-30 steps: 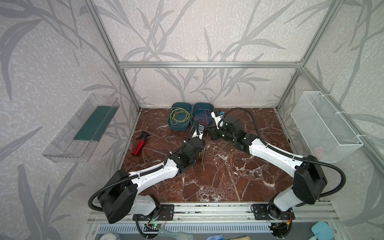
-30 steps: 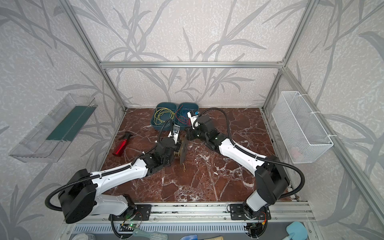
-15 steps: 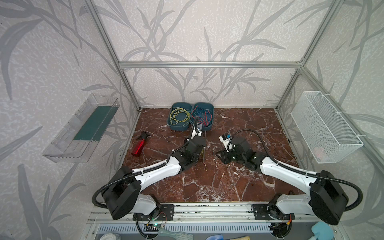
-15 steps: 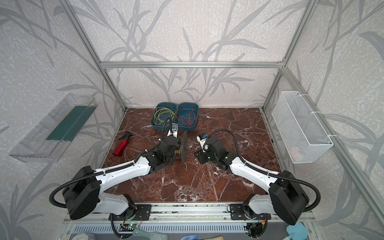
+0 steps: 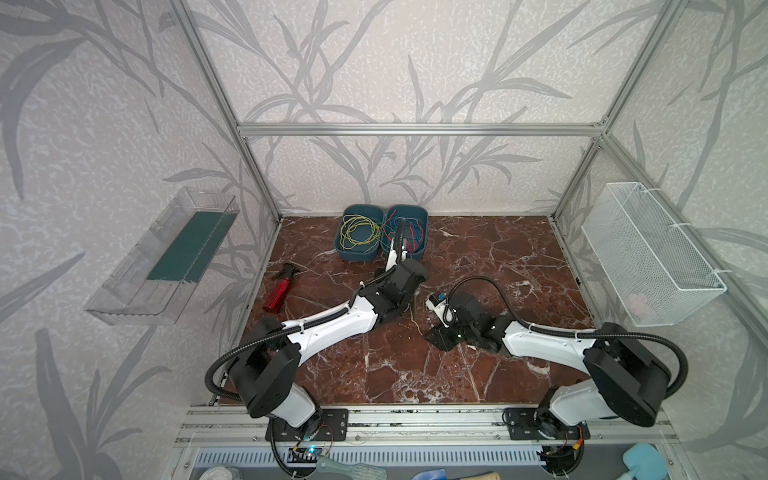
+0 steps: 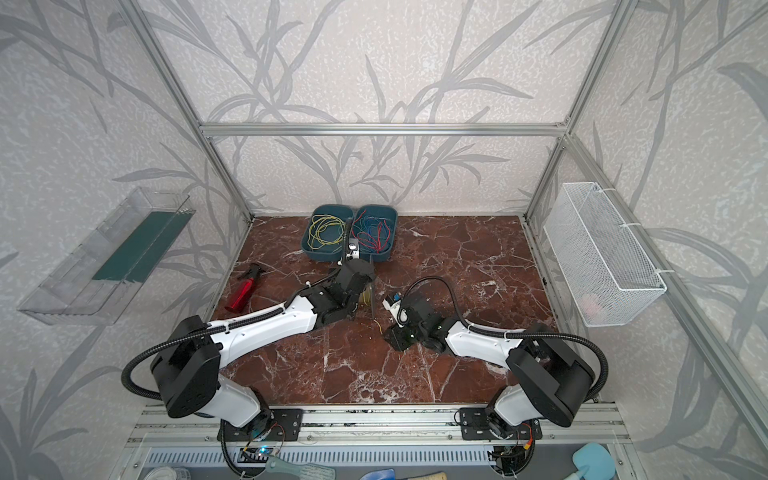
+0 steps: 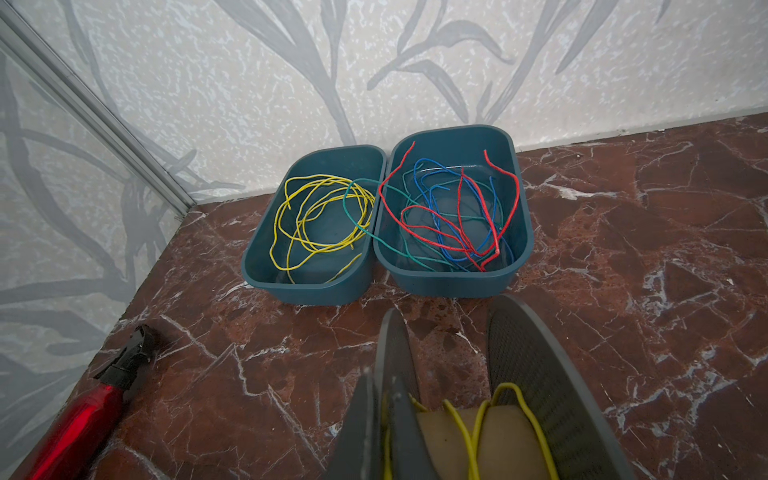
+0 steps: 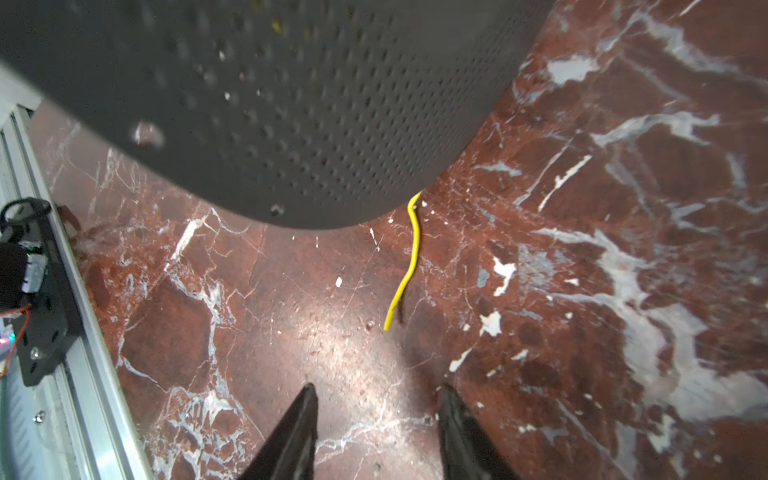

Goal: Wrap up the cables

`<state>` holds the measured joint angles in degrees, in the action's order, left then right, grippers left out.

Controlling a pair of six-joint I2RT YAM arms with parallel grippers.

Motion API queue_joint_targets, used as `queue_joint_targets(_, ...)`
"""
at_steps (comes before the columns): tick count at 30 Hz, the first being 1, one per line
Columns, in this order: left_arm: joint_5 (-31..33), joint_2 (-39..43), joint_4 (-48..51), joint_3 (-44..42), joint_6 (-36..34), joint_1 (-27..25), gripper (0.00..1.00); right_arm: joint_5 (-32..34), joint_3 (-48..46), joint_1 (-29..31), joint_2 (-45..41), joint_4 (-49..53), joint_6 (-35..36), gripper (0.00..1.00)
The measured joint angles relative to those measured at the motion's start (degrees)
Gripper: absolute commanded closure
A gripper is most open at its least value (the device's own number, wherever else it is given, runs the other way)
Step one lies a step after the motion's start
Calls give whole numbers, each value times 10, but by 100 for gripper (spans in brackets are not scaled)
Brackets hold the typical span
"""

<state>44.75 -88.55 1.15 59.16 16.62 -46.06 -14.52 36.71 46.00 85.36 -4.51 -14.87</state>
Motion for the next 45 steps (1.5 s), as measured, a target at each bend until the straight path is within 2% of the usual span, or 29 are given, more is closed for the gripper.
queue_joint_targets(6, 4, 0, 0, 0, 9, 0, 100, 17, 22, 15, 53, 1, 8, 54)
queue_joint_targets(12, 7, 1, -12, -7, 10, 0, 100, 38, 41, 25, 69, -1, 7, 58)
queue_joint_targets(28, 21, 12, -35, -30, 9, 2, 100, 85, 94, 35, 138, -8, -13, 79)
queue_joint_targets(30, 22, 13, -36, -31, 9, 2, 100, 99, 95, 41, 139, -8, -16, 88)
queue_joint_targets(34, 27, 15, -37, -35, 9, 4, 100, 123, 101, 52, 145, -7, -21, 100)
queue_joint_targets(40, 29, 19, -40, -39, 7, 4, 100, 134, 96, 59, 138, -6, -24, 100)
queue_joint_targets(45, 30, 19, -42, -39, 0, 4, 100, 98, 61, 67, 72, -4, -25, 100)
